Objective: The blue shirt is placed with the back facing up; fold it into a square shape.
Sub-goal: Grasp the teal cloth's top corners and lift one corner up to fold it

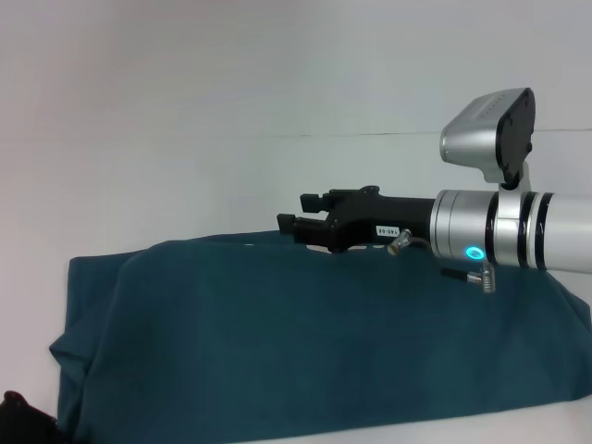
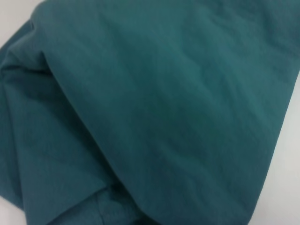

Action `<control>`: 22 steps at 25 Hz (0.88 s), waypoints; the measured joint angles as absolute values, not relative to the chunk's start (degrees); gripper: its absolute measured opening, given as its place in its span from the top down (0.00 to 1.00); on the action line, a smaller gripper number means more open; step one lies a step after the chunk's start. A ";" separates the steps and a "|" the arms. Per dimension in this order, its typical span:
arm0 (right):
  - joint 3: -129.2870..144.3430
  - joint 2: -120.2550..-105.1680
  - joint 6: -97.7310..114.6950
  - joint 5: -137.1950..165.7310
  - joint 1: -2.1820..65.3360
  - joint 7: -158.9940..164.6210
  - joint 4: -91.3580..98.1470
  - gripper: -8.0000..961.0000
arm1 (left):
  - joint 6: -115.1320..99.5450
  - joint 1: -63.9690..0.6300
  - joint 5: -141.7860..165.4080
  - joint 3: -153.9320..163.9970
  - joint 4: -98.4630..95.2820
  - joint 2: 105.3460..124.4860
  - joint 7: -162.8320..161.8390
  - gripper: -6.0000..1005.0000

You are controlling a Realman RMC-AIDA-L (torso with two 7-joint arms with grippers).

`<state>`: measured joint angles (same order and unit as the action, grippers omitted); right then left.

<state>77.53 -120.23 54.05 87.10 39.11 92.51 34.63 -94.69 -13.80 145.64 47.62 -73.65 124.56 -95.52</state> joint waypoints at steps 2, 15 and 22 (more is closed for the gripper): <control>77.66 -120.20 54.13 87.11 39.11 92.51 34.38 0.42 | -94.78 -13.80 145.03 47.19 -73.95 124.56 -95.57 0.93; 77.87 -119.89 53.68 88.68 38.28 92.67 32.66 0.72 | -99.11 -14.14 138.59 42.59 -77.83 124.18 -95.37 0.95; 81.29 -120.37 53.52 90.35 39.28 92.99 30.22 0.99 | -101.95 -14.13 133.79 40.40 -80.11 124.19 -95.59 0.93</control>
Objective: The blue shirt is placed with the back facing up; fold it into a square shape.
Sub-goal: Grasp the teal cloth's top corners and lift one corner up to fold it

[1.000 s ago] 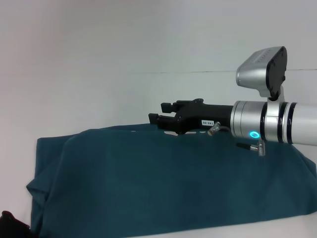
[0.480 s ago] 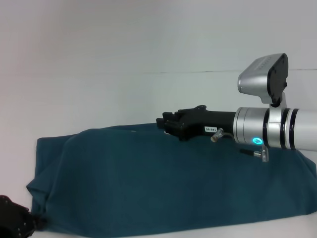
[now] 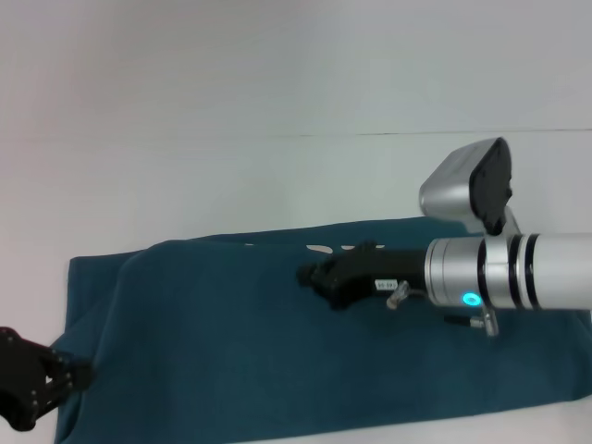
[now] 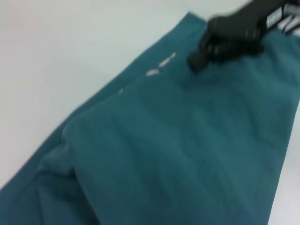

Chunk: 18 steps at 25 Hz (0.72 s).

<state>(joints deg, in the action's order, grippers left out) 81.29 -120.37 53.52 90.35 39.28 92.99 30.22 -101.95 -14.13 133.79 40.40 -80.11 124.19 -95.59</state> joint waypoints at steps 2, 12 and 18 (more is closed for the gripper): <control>82.51 -120.50 53.71 90.24 39.36 93.42 30.01 0.99 | -102.61 -14.13 132.37 40.04 -80.45 124.19 -95.60 0.93; 84.79 -120.58 55.17 89.64 39.37 95.78 30.10 0.99 | -103.31 -13.58 133.25 39.78 -80.56 123.96 -95.69 0.91; 84.76 -120.59 55.27 89.37 39.90 95.92 30.20 0.99 | -103.95 -12.51 134.93 40.48 -82.33 124.26 -95.52 0.89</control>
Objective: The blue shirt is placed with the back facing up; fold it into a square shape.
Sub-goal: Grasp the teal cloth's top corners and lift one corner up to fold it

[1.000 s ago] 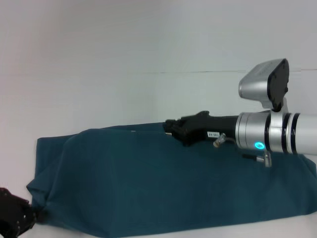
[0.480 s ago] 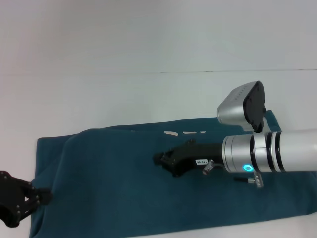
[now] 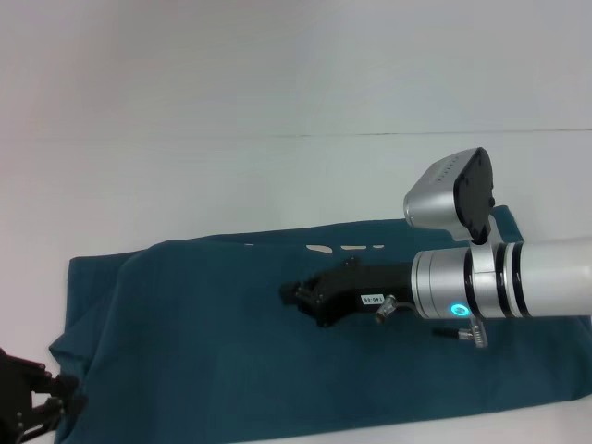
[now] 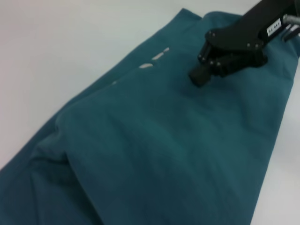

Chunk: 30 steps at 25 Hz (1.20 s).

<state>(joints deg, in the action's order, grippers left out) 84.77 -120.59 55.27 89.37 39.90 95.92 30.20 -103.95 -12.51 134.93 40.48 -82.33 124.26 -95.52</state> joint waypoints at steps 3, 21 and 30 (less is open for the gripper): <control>84.74 -120.58 55.20 89.37 39.97 95.92 30.21 0.99 | -104.00 -12.51 136.41 41.51 -82.27 124.28 -95.49 0.88; 83.47 -120.41 54.60 89.38 39.43 95.37 30.23 0.99 | -95.64 -13.58 144.50 46.44 -76.97 124.51 -96.58 0.34; 83.22 -120.40 54.57 89.34 39.37 95.40 30.23 0.99 | -94.68 -14.08 145.26 47.48 -75.26 124.46 -96.59 0.33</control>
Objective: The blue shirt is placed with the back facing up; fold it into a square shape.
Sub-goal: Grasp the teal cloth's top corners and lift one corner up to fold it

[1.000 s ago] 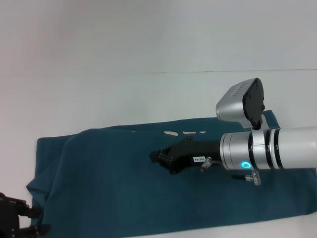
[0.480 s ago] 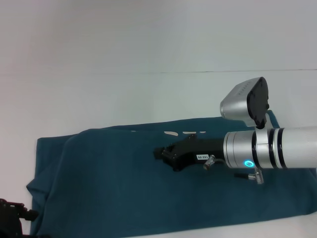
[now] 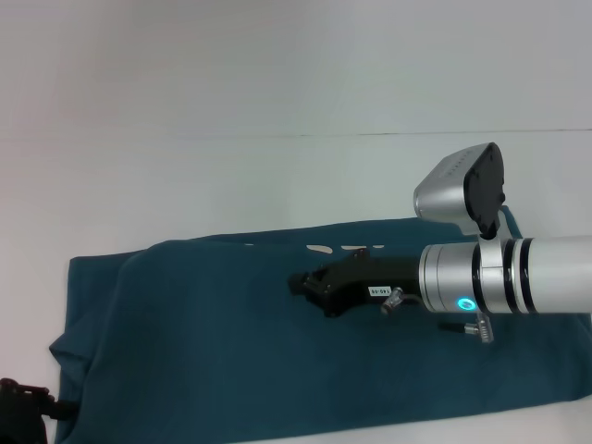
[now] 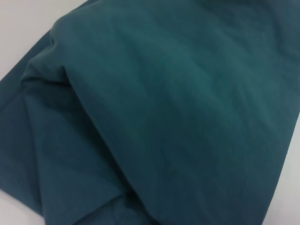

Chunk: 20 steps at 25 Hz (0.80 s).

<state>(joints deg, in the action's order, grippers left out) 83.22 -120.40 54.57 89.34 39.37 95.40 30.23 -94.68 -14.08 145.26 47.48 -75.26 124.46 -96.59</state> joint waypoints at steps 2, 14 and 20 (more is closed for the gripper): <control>83.14 -120.38 54.55 89.33 39.37 95.48 30.23 0.99 | -94.72 -14.08 145.12 47.81 -75.35 124.45 -96.59 0.33; 81.73 -120.17 54.48 89.29 39.35 95.37 30.01 0.99 | -94.28 -14.85 144.93 49.68 -75.42 124.45 -96.59 0.34; 81.25 -120.05 54.49 89.29 39.29 95.36 29.98 0.99 | -93.88 -14.98 144.93 50.36 -75.33 124.45 -96.59 0.36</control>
<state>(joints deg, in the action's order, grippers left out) 81.25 -120.05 54.49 89.29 39.29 95.36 29.98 -93.88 -14.98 144.93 50.36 -75.32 124.45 -96.59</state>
